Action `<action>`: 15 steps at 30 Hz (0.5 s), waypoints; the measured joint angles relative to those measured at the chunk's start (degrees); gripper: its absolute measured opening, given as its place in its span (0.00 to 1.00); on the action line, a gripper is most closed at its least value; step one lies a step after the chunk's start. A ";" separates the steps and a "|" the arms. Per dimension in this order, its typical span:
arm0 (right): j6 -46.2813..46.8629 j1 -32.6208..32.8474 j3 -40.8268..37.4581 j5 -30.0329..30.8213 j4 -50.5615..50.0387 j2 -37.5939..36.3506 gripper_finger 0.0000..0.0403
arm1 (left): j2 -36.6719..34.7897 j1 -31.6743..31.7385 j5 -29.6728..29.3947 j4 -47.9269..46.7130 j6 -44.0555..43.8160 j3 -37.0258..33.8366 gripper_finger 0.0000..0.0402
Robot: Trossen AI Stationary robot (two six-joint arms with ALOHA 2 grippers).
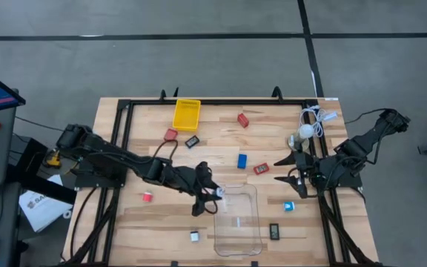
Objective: Pick & Place Office items
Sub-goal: Put the left blue power adapter into the clear bin
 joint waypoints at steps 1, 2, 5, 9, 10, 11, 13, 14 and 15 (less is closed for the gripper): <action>0.00 0.00 0.00 -0.06 0.02 0.02 0.55 | 0.70 0.00 0.01 -1.06 0.86 1.58 0.34; 0.01 0.00 0.00 -0.18 0.01 0.00 0.55 | 1.22 0.06 0.01 -2.46 1.81 3.00 0.34; 0.01 0.07 0.00 -0.25 0.00 0.01 0.55 | 2.50 0.33 -0.01 -5.56 3.74 6.94 0.34; -0.26 0.79 0.00 -0.31 0.10 0.00 0.55 | 3.79 0.71 -0.01 -9.65 5.11 10.80 0.34; -0.39 0.93 0.00 -0.33 0.17 0.00 0.55 | 4.10 0.89 -0.01 -10.97 5.09 11.40 0.34; -0.42 1.11 0.00 -0.33 0.14 0.00 0.55 | 4.58 1.09 -0.01 -11.59 4.88 11.88 0.34; -0.44 1.24 0.00 -0.32 0.15 0.01 0.55 | 5.48 1.44 -0.05 -11.70 4.54 12.22 0.34; -0.42 1.33 0.00 -0.29 0.16 0.00 0.55 | 6.01 1.62 -0.06 -11.88 4.42 12.32 0.34; -0.43 1.45 0.00 -0.26 0.17 0.01 0.55 | 6.67 1.66 -0.06 -11.96 4.40 12.57 0.34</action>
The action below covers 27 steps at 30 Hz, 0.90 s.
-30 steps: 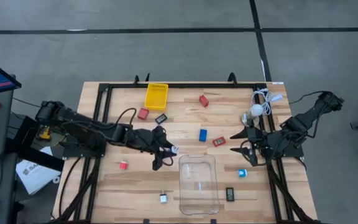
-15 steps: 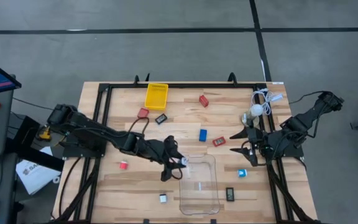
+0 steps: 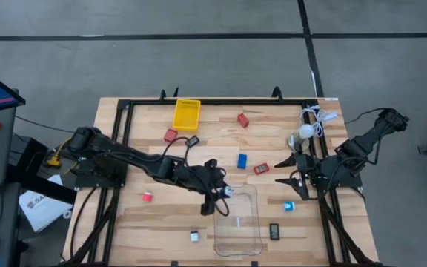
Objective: Pick & Place Office items
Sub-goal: Put the left blue power adapter into the clear bin
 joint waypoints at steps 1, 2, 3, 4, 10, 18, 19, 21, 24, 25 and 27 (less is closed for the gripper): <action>-0.10 0.11 0.00 0.00 0.01 0.01 0.55 | 0.68 0.00 0.01 -0.01 -0.22 0.15 0.34; -0.28 0.18 0.00 0.02 0.14 -0.01 0.55 | 1.34 0.00 0.09 -0.14 -0.52 0.31 0.34; -0.43 0.30 0.00 0.02 0.31 -0.01 0.55 | 1.96 0.02 0.34 -0.25 -0.89 0.48 0.34; -0.45 0.47 0.00 0.02 0.31 -0.01 0.55 | 2.73 0.04 0.71 -0.23 -1.16 0.74 0.34; -0.48 0.43 0.00 0.04 0.26 -0.01 0.55 | 6.25 0.00 1.48 -3.68 -2.97 2.73 0.34; -1.06 0.43 0.00 0.04 0.17 -0.01 0.55 | 9.73 -0.26 3.06 -4.18 -4.28 4.64 0.34; -1.06 0.43 0.00 0.04 0.17 -0.01 0.55 | 10.17 -0.38 3.06 -4.88 -4.28 4.79 0.34; -1.06 0.43 0.00 0.04 0.16 -0.01 0.55 | 10.86 -0.61 3.06 -5.73 -4.33 4.84 0.34; -1.06 0.43 0.00 0.04 0.12 -0.01 0.55 | 11.33 -1.05 3.00 -6.05 -5.45 4.84 0.34; -1.06 0.43 0.00 0.04 0.09 0.00 0.55 | 11.58 -1.25 2.95 -5.98 -5.70 4.89 0.34; -1.07 0.43 0.00 0.04 -0.02 -0.01 0.55 | 12.17 -1.69 2.84 -6.05 -5.76 4.89 0.34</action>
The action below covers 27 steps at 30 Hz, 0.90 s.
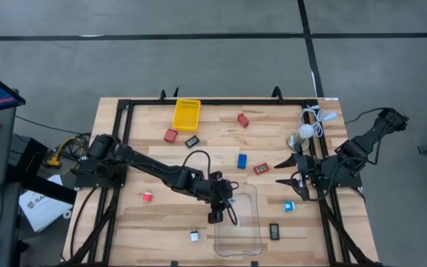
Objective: Pick & Place Office items
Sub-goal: Put the left blue power adapter into the clear bin
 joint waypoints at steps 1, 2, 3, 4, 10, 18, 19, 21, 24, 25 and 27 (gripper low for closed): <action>0.01 0.00 0.00 0.00 0.00 0.02 0.55 | 0.36 -0.24 0.00 -0.02 -0.10 0.00 0.34; -0.01 0.00 0.00 -0.02 -0.02 0.00 0.55 | 0.80 -0.44 0.00 0.17 -0.28 0.00 0.34; 0.01 0.00 0.00 -0.02 -0.02 0.00 0.55 | 1.21 -0.62 -0.02 0.14 -0.48 0.00 0.34; 0.01 0.00 0.00 -0.02 -0.02 0.00 0.55 | 1.71 -0.74 -0.01 0.01 -0.85 0.00 0.34; 0.05 0.00 0.00 0.00 -0.19 0.00 0.55 | 3.30 -1.37 -0.28 0.65 -1.10 -0.02 0.34; 0.18 0.01 0.00 -0.02 0.00 0.09 0.55 | 3.69 -1.17 -2.23 0.68 0.02 -0.02 0.34; 0.18 0.00 0.00 -0.02 0.00 0.09 0.55 | 3.69 -0.97 -2.45 0.62 0.04 -0.02 0.34; 0.18 0.02 0.00 -0.02 0.02 0.09 0.55 | 3.69 -0.63 -2.49 0.61 0.08 -0.02 0.34; 0.18 0.01 0.00 -0.02 0.03 0.09 0.55 | 3.69 -0.24 -2.69 0.62 0.22 -0.02 0.34; 0.18 0.02 0.00 -0.02 0.02 0.10 0.55 | 3.69 -0.24 -2.78 0.61 0.39 -0.02 0.34; 0.18 0.07 0.00 -0.04 0.03 0.11 0.55 | 3.69 -0.24 -2.78 0.61 0.47 -0.02 0.34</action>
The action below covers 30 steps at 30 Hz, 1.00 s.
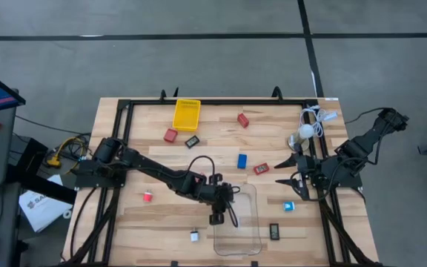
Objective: Pick & Place Office items
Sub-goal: Put the left blue power adapter into the clear bin, then put the white power adapter into the clear bin
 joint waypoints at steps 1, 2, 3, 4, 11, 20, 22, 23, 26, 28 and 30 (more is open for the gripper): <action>0.00 0.00 0.00 0.00 0.02 0.00 0.55 | 0.00 0.00 0.00 -0.01 0.03 0.00 0.34; 0.00 0.00 0.00 0.00 -0.01 0.00 0.55 | 0.00 0.00 0.02 -0.02 0.08 0.00 0.34; 0.00 0.00 0.00 0.00 -0.01 0.00 0.55 | 0.00 -0.01 0.05 -0.02 0.12 0.00 0.35; 0.00 0.00 0.00 0.00 -0.01 0.00 0.55 | 0.00 -0.09 0.27 -0.04 0.16 0.00 0.36; 0.00 0.00 0.00 -0.02 -0.01 0.00 0.55 | 0.00 -0.13 1.27 0.00 0.23 0.00 0.41; 0.00 0.00 0.00 -0.04 0.02 0.00 0.55 | 0.00 -0.17 1.40 0.44 1.30 0.00 0.40; 0.02 0.00 0.00 -0.07 0.02 0.00 0.55 | 0.00 -0.17 1.40 0.47 1.59 -0.02 0.40; 0.02 -0.01 0.00 -0.07 0.01 0.00 0.55 | -0.02 -0.17 1.40 0.54 1.82 -0.02 0.40; 0.02 0.00 0.00 -0.07 0.19 0.01 0.55 | -0.63 -0.33 1.38 1.65 2.72 -0.09 0.40; 0.02 -0.01 0.00 -0.07 0.24 0.02 0.55 | -1.46 -0.49 1.39 2.12 3.76 -0.11 0.40; 0.01 0.00 0.00 -0.07 0.42 0.02 0.55 | -2.65 -0.82 1.25 3.32 4.80 -0.12 0.40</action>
